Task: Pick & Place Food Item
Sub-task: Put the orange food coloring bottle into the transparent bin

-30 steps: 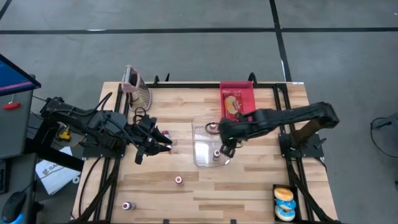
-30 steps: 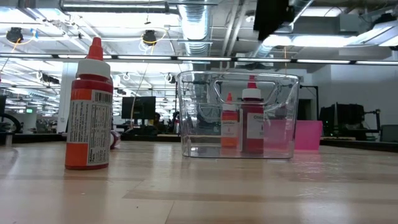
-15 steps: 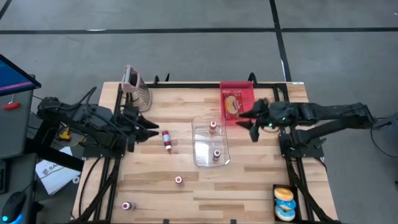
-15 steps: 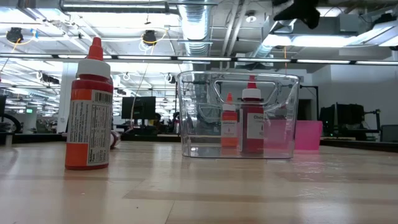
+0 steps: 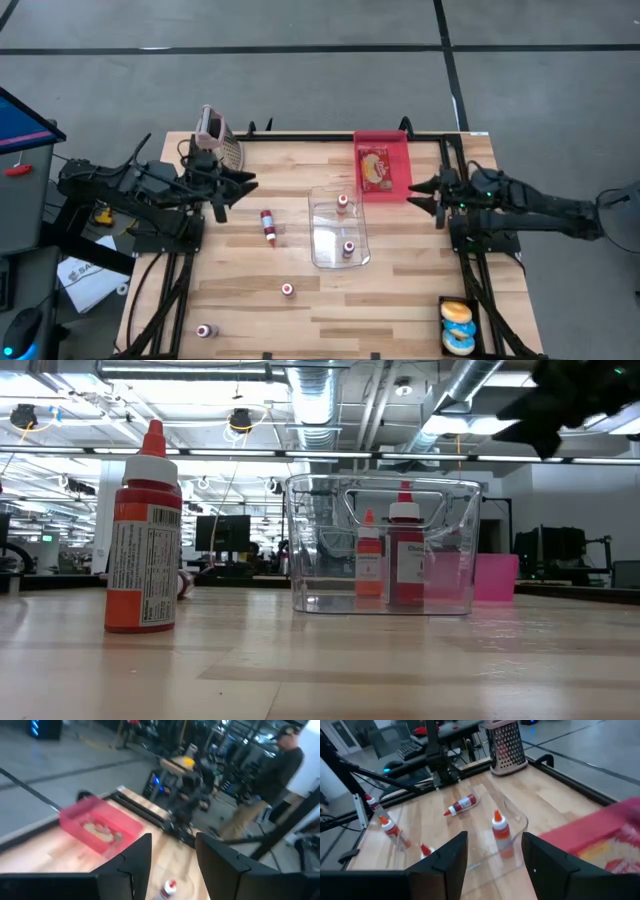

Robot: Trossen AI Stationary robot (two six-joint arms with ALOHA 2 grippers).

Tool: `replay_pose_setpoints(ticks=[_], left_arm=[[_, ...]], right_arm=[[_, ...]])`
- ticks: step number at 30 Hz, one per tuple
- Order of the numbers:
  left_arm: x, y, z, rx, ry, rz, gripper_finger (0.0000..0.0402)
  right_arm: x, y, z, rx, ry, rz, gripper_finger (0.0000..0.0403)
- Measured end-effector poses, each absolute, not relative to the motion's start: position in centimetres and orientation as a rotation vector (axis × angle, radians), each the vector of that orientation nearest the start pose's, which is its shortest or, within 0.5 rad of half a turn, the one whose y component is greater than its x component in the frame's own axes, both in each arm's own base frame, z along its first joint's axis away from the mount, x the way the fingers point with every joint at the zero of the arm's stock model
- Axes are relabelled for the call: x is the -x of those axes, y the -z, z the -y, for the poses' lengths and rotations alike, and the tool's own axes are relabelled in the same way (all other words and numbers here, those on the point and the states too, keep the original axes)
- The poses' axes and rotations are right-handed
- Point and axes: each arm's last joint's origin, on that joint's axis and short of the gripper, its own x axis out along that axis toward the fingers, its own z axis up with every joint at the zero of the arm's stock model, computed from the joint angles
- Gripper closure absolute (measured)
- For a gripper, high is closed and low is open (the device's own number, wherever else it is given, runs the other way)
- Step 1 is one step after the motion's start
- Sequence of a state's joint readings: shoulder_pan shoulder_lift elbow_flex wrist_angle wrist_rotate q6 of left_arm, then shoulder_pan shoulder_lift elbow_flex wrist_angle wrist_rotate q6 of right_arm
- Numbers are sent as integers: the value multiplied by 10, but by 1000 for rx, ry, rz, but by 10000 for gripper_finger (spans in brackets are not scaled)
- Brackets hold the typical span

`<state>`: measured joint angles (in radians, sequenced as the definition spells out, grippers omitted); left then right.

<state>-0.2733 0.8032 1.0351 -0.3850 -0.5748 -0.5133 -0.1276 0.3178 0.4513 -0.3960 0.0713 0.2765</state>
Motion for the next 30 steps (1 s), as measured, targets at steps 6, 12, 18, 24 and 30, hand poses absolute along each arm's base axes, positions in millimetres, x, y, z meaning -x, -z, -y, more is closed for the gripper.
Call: replay_pose_setpoints(ticks=[6,12,18,24,30], left_arm=[[-154,-410,25,396,-370,91,253],[-158,-412,26,383,-366,112,253],[-167,-408,29,386,-366,99,253],[-170,-406,30,418,-373,95,253],[-170,-406,30,438,-375,93,253]], right_arm=[[-81,-242,11,-278,247,-141,226],[-84,-235,6,-306,193,-75,227],[-95,-198,-3,-309,132,-108,231],[-88,-194,-9,-222,106,-113,240],[-81,-189,-12,-163,81,-144,246]])
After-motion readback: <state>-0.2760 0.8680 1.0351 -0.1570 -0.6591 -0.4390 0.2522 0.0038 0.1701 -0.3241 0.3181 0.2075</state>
